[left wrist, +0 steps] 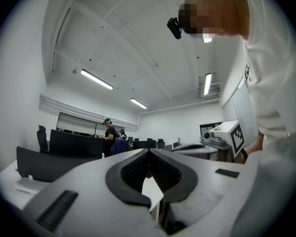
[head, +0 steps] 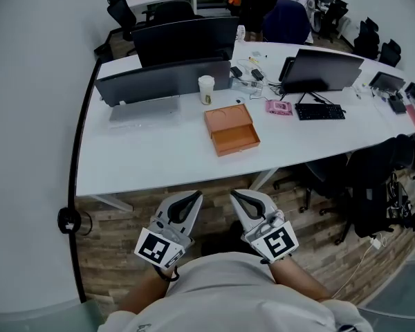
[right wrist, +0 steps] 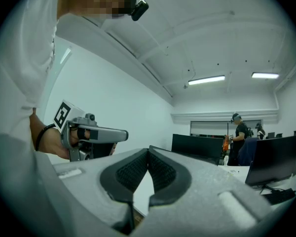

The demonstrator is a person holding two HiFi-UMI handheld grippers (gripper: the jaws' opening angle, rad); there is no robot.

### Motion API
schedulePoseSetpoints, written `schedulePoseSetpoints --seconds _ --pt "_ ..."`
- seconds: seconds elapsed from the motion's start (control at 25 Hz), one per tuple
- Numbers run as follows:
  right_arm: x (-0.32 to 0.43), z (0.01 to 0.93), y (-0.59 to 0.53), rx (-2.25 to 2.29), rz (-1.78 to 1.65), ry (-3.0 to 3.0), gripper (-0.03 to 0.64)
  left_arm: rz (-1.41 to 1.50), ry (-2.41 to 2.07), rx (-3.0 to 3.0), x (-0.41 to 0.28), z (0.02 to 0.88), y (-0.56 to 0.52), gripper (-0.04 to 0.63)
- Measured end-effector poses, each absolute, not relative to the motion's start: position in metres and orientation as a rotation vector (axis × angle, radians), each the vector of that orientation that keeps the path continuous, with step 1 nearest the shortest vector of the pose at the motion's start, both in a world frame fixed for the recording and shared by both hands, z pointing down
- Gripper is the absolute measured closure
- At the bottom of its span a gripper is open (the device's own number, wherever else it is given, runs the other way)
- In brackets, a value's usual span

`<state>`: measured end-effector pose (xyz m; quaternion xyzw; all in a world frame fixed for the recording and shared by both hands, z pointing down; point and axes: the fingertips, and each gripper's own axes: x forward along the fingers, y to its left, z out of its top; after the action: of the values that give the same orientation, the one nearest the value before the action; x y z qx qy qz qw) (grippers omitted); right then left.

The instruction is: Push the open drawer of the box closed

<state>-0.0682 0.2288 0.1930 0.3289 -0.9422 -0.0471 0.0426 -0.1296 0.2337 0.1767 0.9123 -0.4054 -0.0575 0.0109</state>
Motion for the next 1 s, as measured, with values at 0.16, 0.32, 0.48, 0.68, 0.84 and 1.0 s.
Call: schedulePoseSetpoints --seconds 0.16,0.32,0.48,0.68,0.84,1.0 --pt "-0.069 0.198 0.216 0.996 -0.142 -2.894 0.615 -0.176 -1.268 2.833 -0.129 0.183 0.222 0.597" --pt "-0.069 0.199 0.202 0.993 -0.134 -2.902 0.615 -0.163 -1.273 2.84 -0.129 0.182 0.21 0.597" --pt "-0.064 0.201 0.182 0.991 -0.119 -2.91 0.615 -0.149 -1.289 2.824 -0.127 0.186 0.191 0.597" --pt "-0.05 0.203 0.152 0.981 -0.114 -2.907 0.615 -0.142 -1.283 2.825 -0.111 0.188 0.162 0.597" --pt "-0.035 0.206 0.121 0.972 -0.114 -2.907 0.615 -0.143 -1.298 2.816 -0.1 0.19 0.131 0.597" --pt "-0.017 0.202 0.089 0.957 -0.132 -2.908 0.615 -0.145 -1.317 2.811 -0.085 0.188 0.1 0.597"
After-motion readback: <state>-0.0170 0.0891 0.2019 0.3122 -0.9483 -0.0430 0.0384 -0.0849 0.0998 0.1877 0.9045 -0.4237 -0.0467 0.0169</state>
